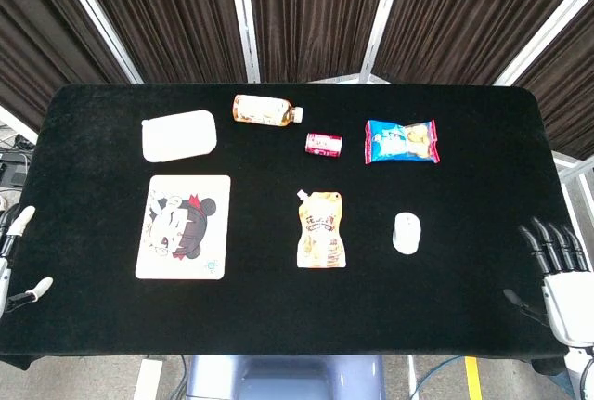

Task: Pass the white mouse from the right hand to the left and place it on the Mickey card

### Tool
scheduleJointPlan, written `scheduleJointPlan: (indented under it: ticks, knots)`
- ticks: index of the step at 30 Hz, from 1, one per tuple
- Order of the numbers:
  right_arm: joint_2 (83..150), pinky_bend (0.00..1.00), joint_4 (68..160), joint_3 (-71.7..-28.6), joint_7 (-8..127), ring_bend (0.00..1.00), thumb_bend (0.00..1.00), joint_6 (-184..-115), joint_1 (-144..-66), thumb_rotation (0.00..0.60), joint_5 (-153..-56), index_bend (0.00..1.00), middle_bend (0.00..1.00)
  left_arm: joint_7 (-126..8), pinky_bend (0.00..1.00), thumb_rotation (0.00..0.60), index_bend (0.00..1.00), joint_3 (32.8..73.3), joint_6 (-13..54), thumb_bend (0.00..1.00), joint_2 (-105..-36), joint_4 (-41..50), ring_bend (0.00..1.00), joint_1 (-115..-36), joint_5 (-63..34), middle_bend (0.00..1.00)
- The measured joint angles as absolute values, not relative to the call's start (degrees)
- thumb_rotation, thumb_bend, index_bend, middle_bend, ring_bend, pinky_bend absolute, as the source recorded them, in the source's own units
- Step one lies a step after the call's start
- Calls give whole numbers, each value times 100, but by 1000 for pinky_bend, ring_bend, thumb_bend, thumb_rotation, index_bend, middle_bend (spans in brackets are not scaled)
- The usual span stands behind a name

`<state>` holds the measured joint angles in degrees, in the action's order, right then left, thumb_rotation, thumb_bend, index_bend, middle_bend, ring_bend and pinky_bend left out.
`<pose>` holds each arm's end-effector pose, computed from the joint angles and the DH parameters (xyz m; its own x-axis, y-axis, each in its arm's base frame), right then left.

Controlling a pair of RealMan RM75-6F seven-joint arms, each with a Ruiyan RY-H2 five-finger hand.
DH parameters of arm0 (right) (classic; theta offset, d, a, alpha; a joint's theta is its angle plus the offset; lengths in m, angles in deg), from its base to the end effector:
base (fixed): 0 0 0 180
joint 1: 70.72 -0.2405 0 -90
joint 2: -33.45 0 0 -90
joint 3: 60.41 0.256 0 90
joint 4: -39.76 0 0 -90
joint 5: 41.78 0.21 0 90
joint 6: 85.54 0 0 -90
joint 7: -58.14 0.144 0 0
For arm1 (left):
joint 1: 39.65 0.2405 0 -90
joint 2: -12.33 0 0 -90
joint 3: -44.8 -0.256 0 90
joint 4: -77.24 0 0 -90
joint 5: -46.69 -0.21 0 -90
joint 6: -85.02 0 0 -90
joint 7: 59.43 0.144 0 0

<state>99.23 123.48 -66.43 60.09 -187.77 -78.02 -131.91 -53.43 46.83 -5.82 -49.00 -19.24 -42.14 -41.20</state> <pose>-0.3119 -0.1622 0.1781 0.4553 0.1675 0.8744 -0.8692 -0.1289 0.4773 -0.2987 0.1643 0.1774 0.4699 -0.0666 0.8802 0.8822 -0.0005 -0.4709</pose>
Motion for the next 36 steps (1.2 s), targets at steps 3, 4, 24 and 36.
scheduleJointPlan:
  ticks: [3,4,24,36]
  knots:
    - [9904,0,12290,-6563,6118,0,0,-18752,-7751,600,-13218,7,0,-5351,0,600,0,4690,-567,0,-4899,-1913,0,-4217,-4108,0]
    - [9904,0,12277,-6556,6131,0,0,-18737,-7746,600,-13226,7,0,-5351,0,600,0,4691,-562,0,-4900,-1910,0,-4218,-4105,0]
    - [10433,0,9572,-6607,6681,0,0,-16726,-9605,600,-14756,58,109,-4823,0,600,0,4797,-289,0,-5089,-1930,0,-4330,-3775,0]
    - [11816,45,6039,-7301,7462,0,0,-16481,-10562,600,-15896,81,125,-4255,0,600,0,4938,-24,0,-5442,-1719,0,-4466,-3290,0]
